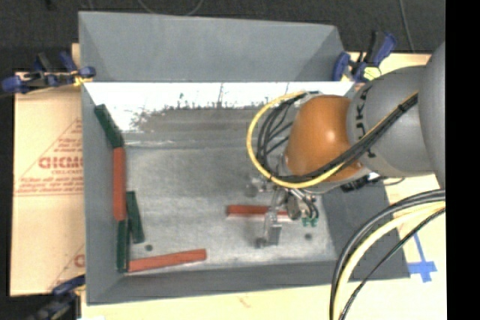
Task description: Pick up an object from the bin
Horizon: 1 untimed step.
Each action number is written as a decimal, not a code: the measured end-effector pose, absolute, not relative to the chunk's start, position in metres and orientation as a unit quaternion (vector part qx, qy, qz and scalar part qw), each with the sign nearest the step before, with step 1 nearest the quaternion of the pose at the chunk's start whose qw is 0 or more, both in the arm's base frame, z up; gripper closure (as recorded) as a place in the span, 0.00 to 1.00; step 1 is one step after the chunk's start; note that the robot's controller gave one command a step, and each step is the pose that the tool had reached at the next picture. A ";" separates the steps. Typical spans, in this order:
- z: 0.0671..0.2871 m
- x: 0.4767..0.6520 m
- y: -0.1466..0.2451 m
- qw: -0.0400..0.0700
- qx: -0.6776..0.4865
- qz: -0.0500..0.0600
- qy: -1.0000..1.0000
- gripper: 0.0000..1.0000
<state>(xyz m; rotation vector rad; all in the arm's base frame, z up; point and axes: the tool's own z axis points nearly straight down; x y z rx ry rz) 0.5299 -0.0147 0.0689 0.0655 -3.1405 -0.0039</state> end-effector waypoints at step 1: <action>0.069 0.531 -0.015 -0.001 0.021 -0.001 -1.000 0.00</action>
Offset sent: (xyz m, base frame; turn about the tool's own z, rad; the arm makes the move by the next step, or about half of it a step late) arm 0.0000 0.0000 0.0000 0.0000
